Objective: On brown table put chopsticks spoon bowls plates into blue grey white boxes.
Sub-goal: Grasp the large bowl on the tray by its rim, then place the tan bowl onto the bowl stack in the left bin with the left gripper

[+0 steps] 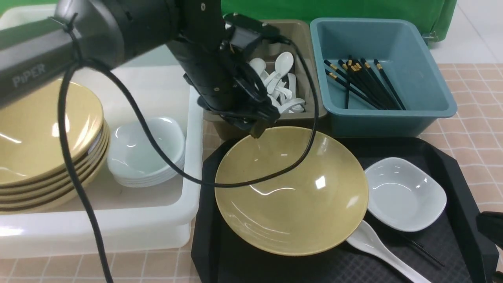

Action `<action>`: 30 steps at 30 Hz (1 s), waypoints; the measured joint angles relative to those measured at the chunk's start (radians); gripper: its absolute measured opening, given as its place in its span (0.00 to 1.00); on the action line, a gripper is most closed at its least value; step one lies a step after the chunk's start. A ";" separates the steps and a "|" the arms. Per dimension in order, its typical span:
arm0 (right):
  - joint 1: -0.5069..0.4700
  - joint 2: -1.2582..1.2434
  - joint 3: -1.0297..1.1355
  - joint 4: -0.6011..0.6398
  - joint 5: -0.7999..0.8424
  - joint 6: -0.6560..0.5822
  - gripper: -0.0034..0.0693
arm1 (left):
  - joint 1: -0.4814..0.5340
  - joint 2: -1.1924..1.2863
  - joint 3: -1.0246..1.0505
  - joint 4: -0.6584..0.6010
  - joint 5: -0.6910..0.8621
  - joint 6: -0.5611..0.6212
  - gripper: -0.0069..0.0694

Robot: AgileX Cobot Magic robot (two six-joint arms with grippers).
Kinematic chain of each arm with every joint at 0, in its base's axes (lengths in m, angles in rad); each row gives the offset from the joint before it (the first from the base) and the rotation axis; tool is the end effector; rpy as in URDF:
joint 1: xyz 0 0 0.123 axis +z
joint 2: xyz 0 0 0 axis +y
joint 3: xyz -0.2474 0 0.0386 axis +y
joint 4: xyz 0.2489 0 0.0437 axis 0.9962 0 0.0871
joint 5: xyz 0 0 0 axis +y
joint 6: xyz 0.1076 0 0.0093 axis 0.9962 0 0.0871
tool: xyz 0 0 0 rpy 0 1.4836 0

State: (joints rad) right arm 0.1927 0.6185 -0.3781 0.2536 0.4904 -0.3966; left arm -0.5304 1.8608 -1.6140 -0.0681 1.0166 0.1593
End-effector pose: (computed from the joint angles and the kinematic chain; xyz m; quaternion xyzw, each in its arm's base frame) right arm 0.1541 0.0431 0.2178 -0.1877 0.8703 0.0575 0.4518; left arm 0.3429 -0.2084 0.2311 0.3201 0.9264 -0.0675 0.1867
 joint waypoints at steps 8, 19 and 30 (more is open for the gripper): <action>0.000 0.000 0.000 0.000 -0.003 0.000 0.10 | -0.008 0.115 -0.009 0.023 -0.028 0.007 0.78; 0.000 0.003 0.000 0.001 -0.009 0.000 0.11 | 0.000 0.194 -0.002 -0.049 0.000 0.012 0.36; 0.000 0.003 0.000 0.008 -0.010 0.000 0.11 | 0.000 -0.051 0.002 -0.108 0.019 0.098 0.10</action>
State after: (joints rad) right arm 0.1927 0.6214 -0.3781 0.2618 0.4801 -0.3966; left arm -0.5303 1.8096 -1.6117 -0.1765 1.0356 0.2569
